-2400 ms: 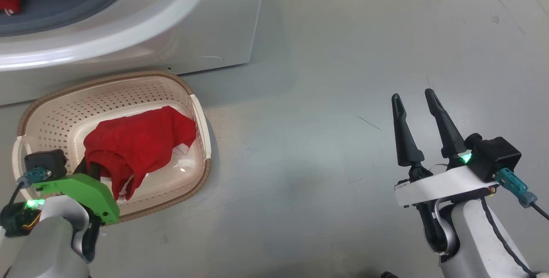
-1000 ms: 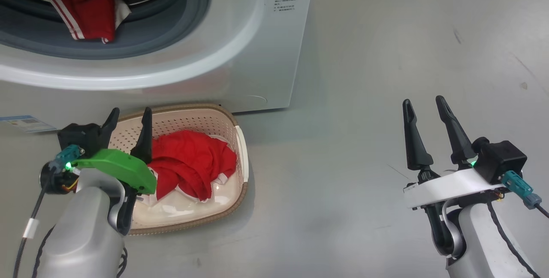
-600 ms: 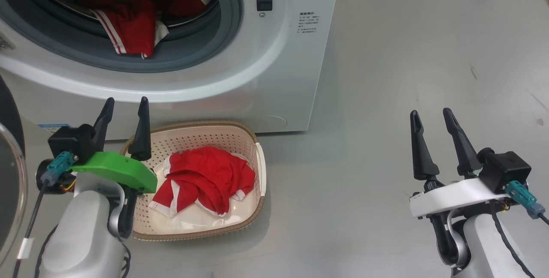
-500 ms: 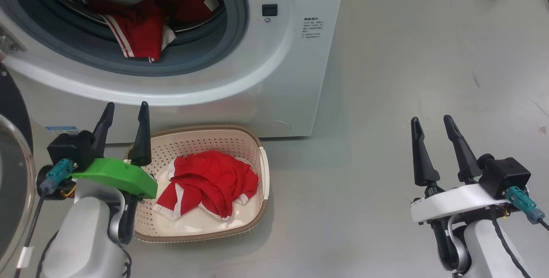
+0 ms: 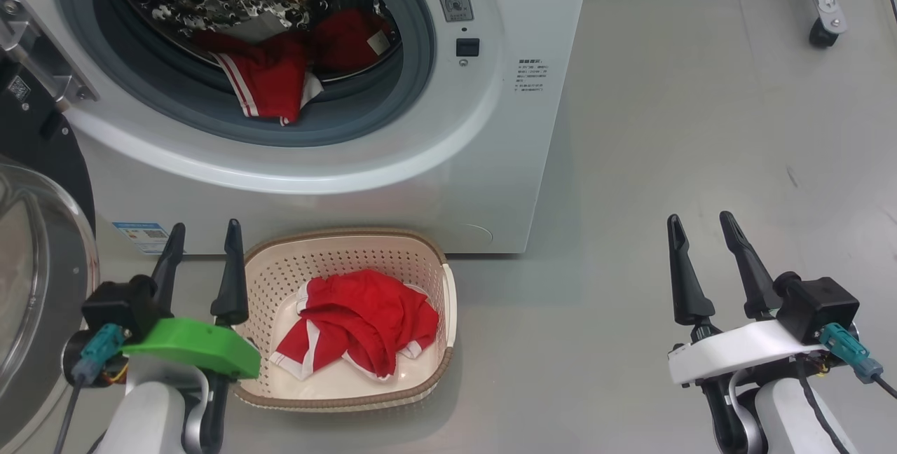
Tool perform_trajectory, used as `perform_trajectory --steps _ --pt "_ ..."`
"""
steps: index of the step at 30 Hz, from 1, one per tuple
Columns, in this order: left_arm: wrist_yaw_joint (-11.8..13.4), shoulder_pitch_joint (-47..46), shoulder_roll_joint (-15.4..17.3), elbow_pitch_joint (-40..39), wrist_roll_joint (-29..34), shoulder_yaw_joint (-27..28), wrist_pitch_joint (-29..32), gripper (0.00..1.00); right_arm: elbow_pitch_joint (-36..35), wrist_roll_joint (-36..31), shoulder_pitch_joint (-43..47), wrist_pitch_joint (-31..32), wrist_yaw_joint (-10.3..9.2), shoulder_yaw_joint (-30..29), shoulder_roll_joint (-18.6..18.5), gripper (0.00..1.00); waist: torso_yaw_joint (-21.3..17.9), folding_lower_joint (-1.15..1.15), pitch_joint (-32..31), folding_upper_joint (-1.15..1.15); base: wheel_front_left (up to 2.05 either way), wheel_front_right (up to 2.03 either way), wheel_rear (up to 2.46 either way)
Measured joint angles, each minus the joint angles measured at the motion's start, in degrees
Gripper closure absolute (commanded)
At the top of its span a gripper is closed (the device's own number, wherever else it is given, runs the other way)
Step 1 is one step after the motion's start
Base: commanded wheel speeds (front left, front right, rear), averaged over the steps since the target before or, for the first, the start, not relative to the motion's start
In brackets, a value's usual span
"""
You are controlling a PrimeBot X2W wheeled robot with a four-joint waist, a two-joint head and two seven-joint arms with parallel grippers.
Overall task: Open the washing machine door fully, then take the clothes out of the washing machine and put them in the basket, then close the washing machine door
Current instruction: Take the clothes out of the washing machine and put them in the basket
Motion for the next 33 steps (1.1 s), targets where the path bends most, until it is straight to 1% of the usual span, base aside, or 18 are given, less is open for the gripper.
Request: perform_trajectory --steps 6,17,33 --pt "0.00 2.74 -0.35 -2.40 0.55 0.33 0.00 0.00 -0.15 0.05 0.82 0.00 0.00 0.05 0.03 0.00 0.22 0.00 -0.59 0.00 0.00 0.00 0.00" --pt "0.00 4.99 -1.03 -5.94 2.40 0.97 0.00 0.00 -0.55 0.05 1.07 0.00 0.00 0.59 0.10 0.00 0.25 0.00 -0.92 0.00 0.00 0.00 0.00" --pt "0.00 6.28 -1.44 -8.28 3.30 0.99 0.00 0.00 -0.76 0.05 1.47 0.00 0.00 0.68 0.14 0.00 -0.18 0.00 -0.20 0.00 0.00 0.00 0.00"
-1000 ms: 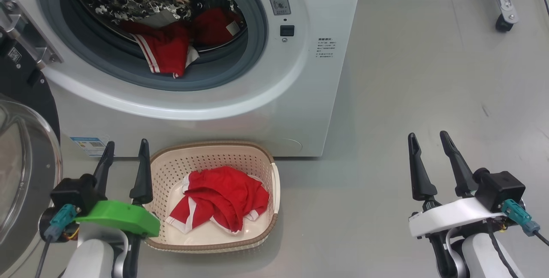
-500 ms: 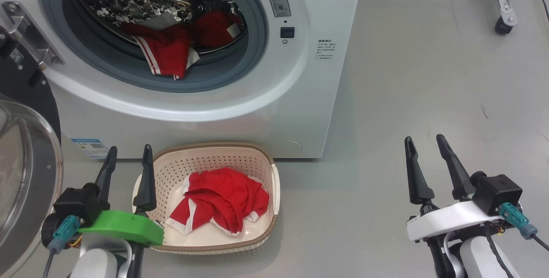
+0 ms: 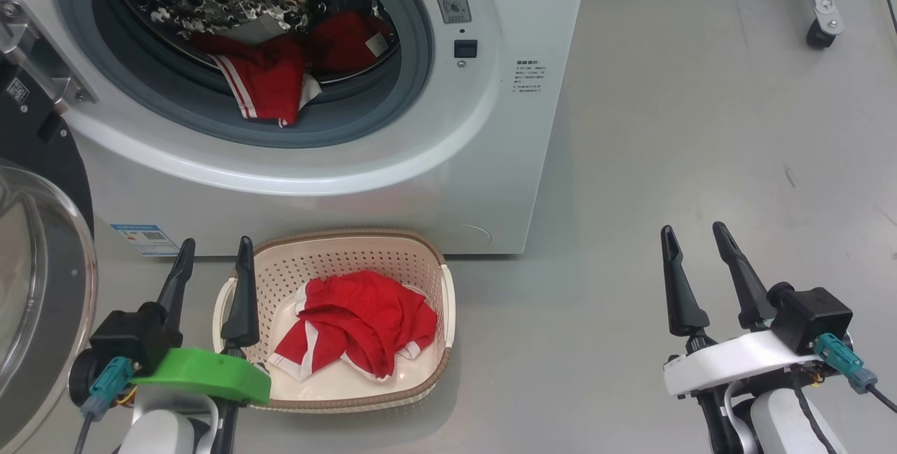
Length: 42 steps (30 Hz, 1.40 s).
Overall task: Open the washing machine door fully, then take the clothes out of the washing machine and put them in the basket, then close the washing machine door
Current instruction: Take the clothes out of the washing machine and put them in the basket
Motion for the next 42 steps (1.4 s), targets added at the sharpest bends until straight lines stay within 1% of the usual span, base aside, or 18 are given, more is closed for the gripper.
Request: perform_trajectory --steps 17,30,35,42 --pt "0.00 1.13 -0.20 -1.81 0.30 0.27 0.00 0.00 -0.31 0.00 0.01 0.00 0.00 1.07 -0.10 0.00 -0.45 0.00 0.57 0.00 0.00 0.00 0.00" --pt "0.02 1.03 -0.14 -3.56 0.80 0.81 0.00 0.00 -1.64 0.00 -0.12 0.00 0.00 1.69 -0.24 0.00 -2.45 0.00 5.06 0.00 0.00 0.00 0.00" --pt "0.16 -0.77 1.19 -3.57 2.22 1.42 0.34 0.00 -2.42 0.00 -0.91 0.00 0.00 2.09 -0.18 0.00 -3.76 0.00 7.80 0.00 0.00 0.00 0.00" --pt "1.18 -7.46 3.27 -2.90 2.15 3.50 3.97 0.00 -3.00 0.04 -3.11 0.00 0.00 3.37 0.35 0.00 -6.21 0.00 11.97 0.00 0.00 0.00 0.00"
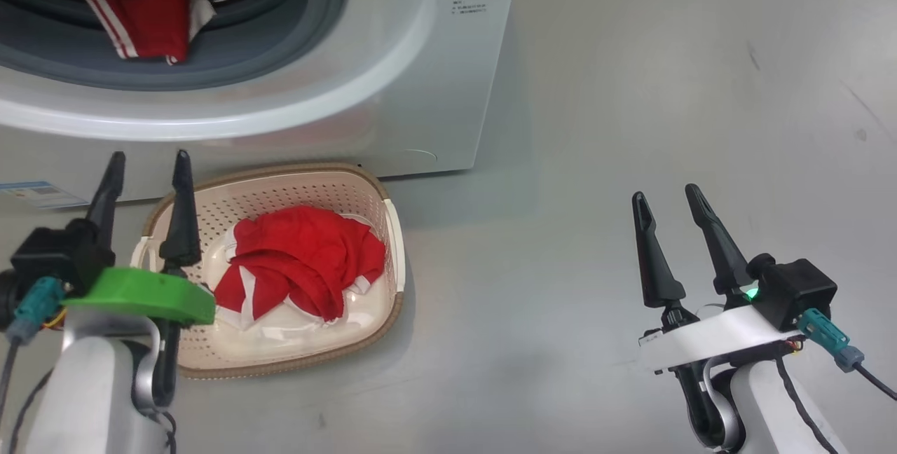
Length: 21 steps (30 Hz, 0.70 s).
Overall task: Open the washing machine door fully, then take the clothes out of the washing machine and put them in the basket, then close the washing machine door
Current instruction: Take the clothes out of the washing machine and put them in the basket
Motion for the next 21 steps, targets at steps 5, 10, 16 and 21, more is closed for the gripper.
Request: perform_trajectory --steps 5,10,16,21 --pt "0.71 -4.85 1.76 2.00 -0.11 1.00 3.78 0.00 -0.12 0.51 -1.48 0.00 0.00 0.67 0.40 0.00 -2.26 0.00 2.72 0.00 0.00 0.00 0.00" --pt "1.58 -10.35 4.58 5.02 0.40 1.69 8.11 0.00 -0.12 0.77 -2.94 0.00 0.00 1.60 0.73 0.00 -4.59 0.00 5.19 0.00 0.00 0.00 0.00" --pt "3.54 -18.53 8.66 9.23 2.14 2.70 13.88 0.00 -0.15 1.71 -4.65 0.00 0.00 2.44 1.08 0.00 -7.63 0.00 8.47 0.00 0.00 0.00 0.00" --pt "4.47 -23.58 11.29 12.24 3.82 3.21 17.07 0.00 -0.13 2.23 -5.51 0.00 0.00 3.04 1.23 0.00 -9.62 0.00 10.68 0.00 0.00 0.00 0.00"
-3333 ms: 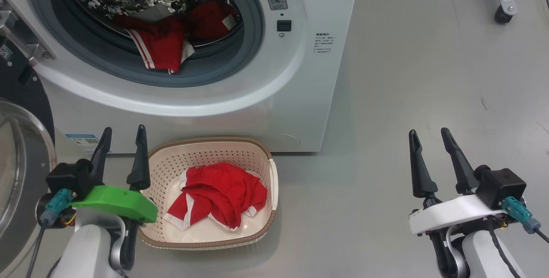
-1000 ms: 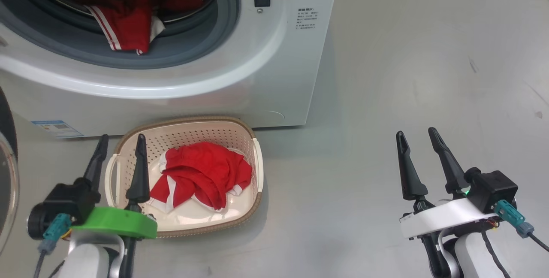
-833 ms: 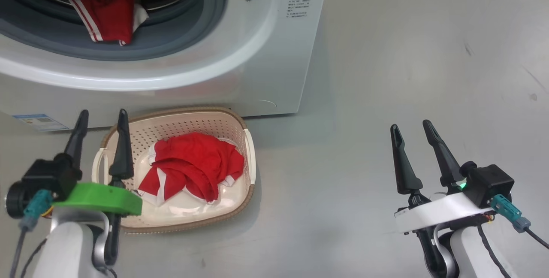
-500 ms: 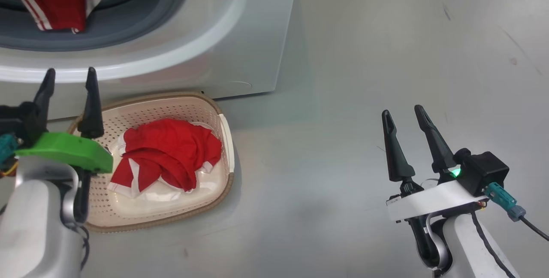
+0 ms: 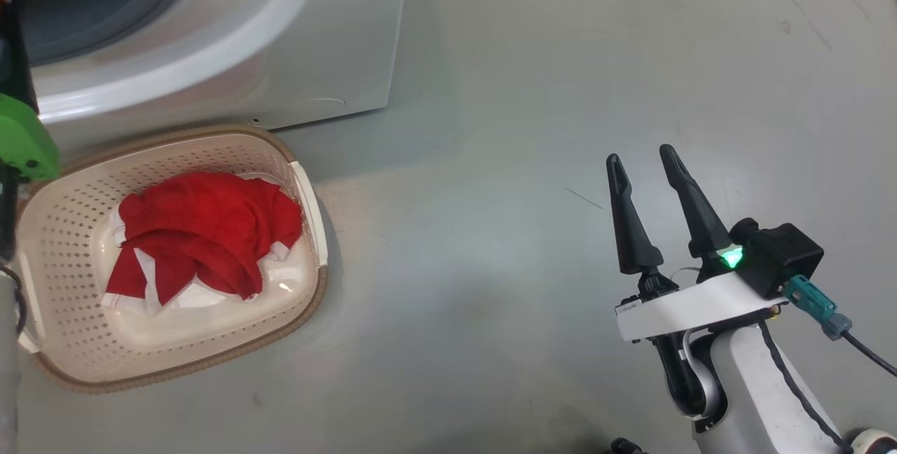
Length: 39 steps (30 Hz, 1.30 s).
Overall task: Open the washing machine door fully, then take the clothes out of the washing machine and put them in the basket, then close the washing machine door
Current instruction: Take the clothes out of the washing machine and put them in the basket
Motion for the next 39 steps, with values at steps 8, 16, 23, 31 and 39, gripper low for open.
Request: perform_trajectory --steps 8,16,23,31,39 --pt "1.63 -6.11 3.10 5.09 2.66 -0.19 4.02 0.00 0.00 0.30 -1.48 0.00 0.00 0.21 0.22 0.00 -2.65 0.00 3.05 0.00 0.00 0.00 0.00" --pt "2.96 -11.01 4.35 9.42 4.83 -0.83 5.57 0.00 0.10 0.71 -2.56 0.00 0.00 0.56 0.44 0.00 -4.29 0.00 4.94 0.00 0.00 0.00 0.00" --pt "3.91 -13.89 5.59 11.99 5.45 -0.67 7.05 0.00 0.13 0.73 -2.68 0.00 0.00 1.27 0.54 0.00 -4.79 0.00 5.63 0.00 0.00 0.00 0.00" --pt "4.49 -17.44 6.30 14.36 6.26 -0.97 7.45 0.00 0.12 0.73 -3.05 0.00 0.00 1.48 0.68 0.00 -5.43 0.00 7.17 0.00 0.00 0.00 0.00" --pt "4.55 -19.42 6.36 17.18 7.47 -2.22 7.44 0.00 0.14 0.73 -3.83 0.00 0.00 1.72 0.73 0.00 -5.81 0.00 8.20 0.00 0.00 0.00 0.00"
